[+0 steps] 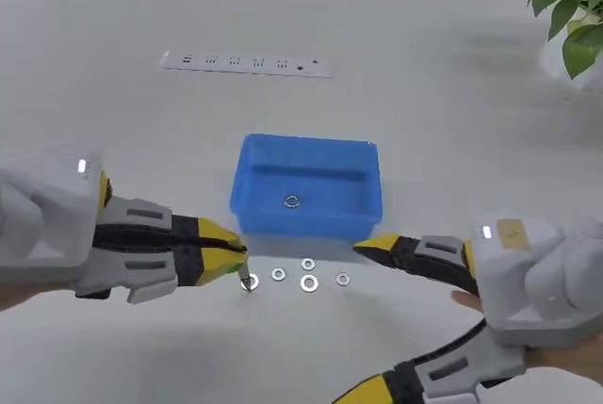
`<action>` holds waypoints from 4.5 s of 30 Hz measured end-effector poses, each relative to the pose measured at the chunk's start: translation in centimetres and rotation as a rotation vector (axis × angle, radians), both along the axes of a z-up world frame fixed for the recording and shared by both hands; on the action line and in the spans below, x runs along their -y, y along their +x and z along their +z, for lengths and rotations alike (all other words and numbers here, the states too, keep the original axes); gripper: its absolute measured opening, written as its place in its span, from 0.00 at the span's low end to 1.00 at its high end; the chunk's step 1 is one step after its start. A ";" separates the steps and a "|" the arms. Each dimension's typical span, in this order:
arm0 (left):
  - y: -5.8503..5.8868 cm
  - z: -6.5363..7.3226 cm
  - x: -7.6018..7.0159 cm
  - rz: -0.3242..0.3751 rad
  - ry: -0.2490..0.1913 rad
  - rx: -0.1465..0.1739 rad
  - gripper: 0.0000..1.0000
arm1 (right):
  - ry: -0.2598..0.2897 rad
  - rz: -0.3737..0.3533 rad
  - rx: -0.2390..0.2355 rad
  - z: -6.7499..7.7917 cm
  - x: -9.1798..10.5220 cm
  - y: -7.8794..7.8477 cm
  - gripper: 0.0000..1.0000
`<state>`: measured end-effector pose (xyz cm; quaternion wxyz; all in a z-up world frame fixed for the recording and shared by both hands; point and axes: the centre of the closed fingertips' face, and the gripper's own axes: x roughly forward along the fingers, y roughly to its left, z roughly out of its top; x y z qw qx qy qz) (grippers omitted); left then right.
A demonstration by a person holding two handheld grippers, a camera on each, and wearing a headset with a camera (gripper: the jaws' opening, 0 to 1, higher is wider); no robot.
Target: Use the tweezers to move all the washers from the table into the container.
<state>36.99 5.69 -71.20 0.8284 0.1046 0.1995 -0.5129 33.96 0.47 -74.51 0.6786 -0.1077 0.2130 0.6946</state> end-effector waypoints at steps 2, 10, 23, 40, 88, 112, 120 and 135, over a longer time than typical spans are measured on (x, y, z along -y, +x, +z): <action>0.1 -0.1 0.0 -0.005 -0.002 -0.018 0.06 | 0.018 0.005 -0.004 0.1 -1.6 0.3 0.94; 0.0 -0.1 -0.1 -0.030 0.000 -0.052 0.06 | 0.043 0.058 -0.012 -0.5 -6.4 1.5 0.81; -0.2 -0.3 -0.1 -0.060 0.012 -0.065 0.07 | -0.035 0.136 0.003 -2.1 -7.7 2.3 0.32; -0.6 -0.5 -0.1 -0.090 0.047 -0.059 0.07 | -0.083 0.215 0.066 -2.7 -8.1 1.8 0.11; -3.4 4.0 -4.5 0.299 -0.038 0.032 0.48 | 0.021 0.003 0.262 8.1 -4.2 8.6 0.09; -5.2 1.2 -2.6 0.334 -0.060 -0.064 0.76 | -0.074 -0.083 0.174 -0.1 -4.1 13.7 0.09; -5.6 0.7 -3.4 0.347 -0.046 -0.092 0.74 | -0.084 -0.061 0.162 -1.4 -4.6 13.3 0.09; -6.1 0.7 -3.5 0.350 -0.044 -0.111 0.74 | -0.090 -0.058 0.164 -1.7 -4.4 13.3 0.10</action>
